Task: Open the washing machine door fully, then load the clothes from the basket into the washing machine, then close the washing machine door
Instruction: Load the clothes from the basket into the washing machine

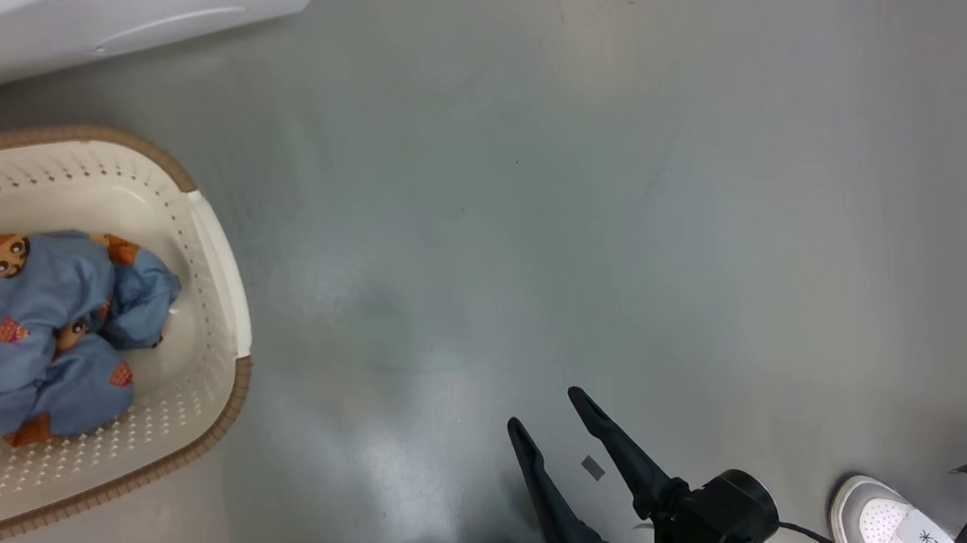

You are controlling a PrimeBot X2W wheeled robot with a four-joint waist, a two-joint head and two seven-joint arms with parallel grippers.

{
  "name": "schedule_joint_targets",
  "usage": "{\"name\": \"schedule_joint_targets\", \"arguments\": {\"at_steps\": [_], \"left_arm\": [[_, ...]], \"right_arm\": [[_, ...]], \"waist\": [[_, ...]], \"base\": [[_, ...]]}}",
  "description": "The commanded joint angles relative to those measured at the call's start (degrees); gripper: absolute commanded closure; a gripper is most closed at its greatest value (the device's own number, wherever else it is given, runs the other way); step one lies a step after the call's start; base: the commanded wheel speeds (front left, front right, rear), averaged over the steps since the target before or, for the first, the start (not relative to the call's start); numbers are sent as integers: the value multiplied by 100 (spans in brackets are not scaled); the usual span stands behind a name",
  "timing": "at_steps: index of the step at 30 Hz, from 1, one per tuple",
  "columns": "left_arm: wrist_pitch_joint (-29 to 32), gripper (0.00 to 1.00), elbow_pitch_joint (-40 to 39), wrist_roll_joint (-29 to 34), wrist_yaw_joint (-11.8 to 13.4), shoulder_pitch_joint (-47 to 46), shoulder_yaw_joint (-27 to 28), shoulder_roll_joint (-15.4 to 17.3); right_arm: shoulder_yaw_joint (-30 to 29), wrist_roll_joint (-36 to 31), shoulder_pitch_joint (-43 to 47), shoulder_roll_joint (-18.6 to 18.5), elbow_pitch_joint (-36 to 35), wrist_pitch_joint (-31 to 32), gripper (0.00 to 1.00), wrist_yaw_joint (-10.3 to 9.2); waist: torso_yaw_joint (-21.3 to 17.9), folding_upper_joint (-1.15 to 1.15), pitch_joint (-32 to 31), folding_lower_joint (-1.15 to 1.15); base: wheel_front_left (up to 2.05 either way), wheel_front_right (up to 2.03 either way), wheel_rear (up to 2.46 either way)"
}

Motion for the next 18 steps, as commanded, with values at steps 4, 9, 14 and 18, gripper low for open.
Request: {"name": "schedule_joint_targets", "arguments": {"at_steps": [4, 9, 14, 18], "left_arm": [[164, 100, 60, 72, 75, -102, -57, 159], [290, 13, 212, 87, 94, -143, -138, 147], [410, 0, 349, 118, 165, -141, -226, 128], [573, 0, 467, 139, 294, -154, -284, 100]], "right_arm": [[90, 61, 58, -59, -55, -69, 0, 9], [80, 59, 49, -59, -52, -69, 0, 9], [67, 54, 62, -59, -39, -69, 0, 9], [63, 62, 71, -59, -37, -69, 0, 9]], "waist": [[61, 0, -76, 0], [84, 0, -108, 0], [83, 0, -147, 0], [79, 0, -174, 0]], "base": [[0, 0, 0], [0, 0, 0], [0, 0, 0], [0, 0, 0]]}}
